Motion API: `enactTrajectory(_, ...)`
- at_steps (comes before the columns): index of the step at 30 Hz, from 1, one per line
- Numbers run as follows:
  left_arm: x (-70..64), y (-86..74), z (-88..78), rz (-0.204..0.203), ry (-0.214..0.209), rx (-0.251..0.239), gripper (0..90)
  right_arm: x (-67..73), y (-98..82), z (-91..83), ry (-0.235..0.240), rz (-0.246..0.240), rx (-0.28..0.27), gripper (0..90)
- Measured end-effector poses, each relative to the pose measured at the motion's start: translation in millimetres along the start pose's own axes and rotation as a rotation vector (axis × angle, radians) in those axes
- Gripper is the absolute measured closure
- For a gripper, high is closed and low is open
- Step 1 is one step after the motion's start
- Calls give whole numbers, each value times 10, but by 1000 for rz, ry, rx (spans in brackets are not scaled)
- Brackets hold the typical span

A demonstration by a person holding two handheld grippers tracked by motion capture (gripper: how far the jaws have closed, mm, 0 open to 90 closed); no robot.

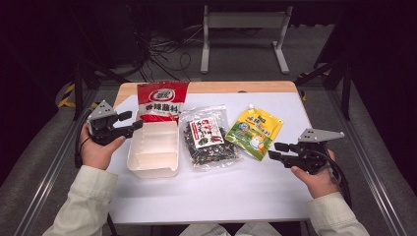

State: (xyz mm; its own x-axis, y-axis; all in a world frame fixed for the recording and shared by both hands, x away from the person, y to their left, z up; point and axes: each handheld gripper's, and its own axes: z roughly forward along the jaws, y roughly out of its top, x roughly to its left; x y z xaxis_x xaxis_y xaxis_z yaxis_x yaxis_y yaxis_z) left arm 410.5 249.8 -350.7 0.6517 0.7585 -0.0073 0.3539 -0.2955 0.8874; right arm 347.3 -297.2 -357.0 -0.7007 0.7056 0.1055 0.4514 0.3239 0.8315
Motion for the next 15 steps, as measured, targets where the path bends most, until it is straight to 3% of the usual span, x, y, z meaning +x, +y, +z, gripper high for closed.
enactTrajectory(8,-308,-60,-226,25,-73,-40,430,-48,174,209,29,3,35,551)
enactTrajectory(15,-396,-143,-337,20,-90,-36,430,-65,410,502,64,-14,72,540)
